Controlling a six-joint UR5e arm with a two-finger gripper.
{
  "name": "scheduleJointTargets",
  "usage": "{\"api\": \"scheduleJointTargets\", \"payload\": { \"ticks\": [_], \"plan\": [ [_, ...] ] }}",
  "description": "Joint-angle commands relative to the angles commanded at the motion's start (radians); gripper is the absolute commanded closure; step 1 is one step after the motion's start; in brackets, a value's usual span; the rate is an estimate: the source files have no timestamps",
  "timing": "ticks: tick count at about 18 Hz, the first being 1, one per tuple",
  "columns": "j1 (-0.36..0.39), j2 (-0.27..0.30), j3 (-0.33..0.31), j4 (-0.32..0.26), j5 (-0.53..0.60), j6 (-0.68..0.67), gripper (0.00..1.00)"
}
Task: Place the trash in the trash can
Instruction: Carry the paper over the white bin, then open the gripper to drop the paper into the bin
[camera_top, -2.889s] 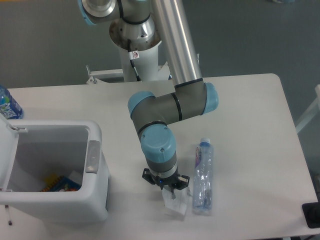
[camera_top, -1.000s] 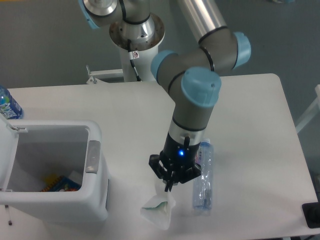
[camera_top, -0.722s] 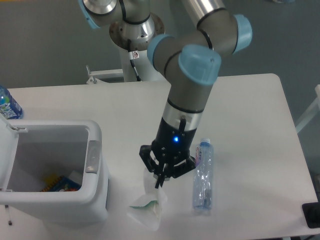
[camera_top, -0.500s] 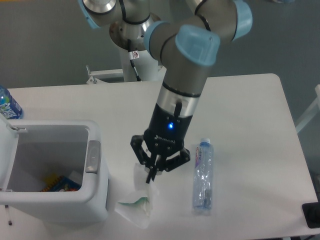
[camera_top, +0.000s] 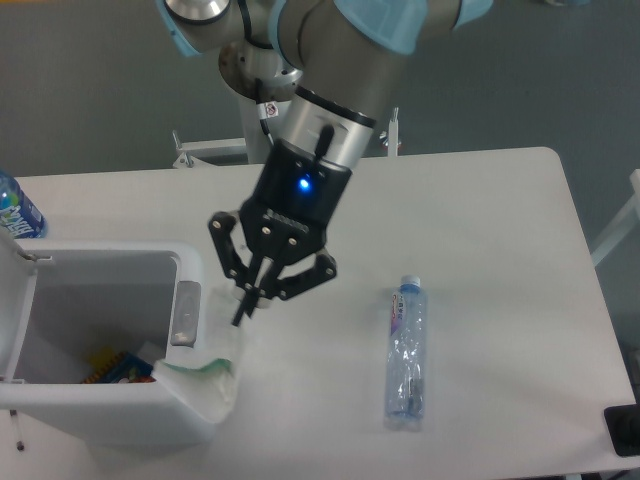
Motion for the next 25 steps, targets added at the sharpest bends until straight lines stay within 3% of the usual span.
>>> {"api": "scheduleJointTargets", "payload": {
  "ticks": [8, 11, 13, 15, 21, 25],
  "plan": [
    [-0.08, 0.026, -0.006, -0.002, 0.003, -0.12, 0.99],
    [-0.107, 0.031, -0.034, 0.002, 0.009, -0.109, 0.84],
    [-0.114, 0.031, -0.037, 0.003, 0.012, -0.108, 0.63],
    [-0.114, 0.031, -0.037, 0.003, 0.012, -0.106, 0.49],
    [-0.112, 0.02, -0.005, 0.003, 0.012, -0.097, 0.42],
    [-0.06, 0.014, 0.014, 0.003, 0.012, -0.031, 0.31]
  ]
}}
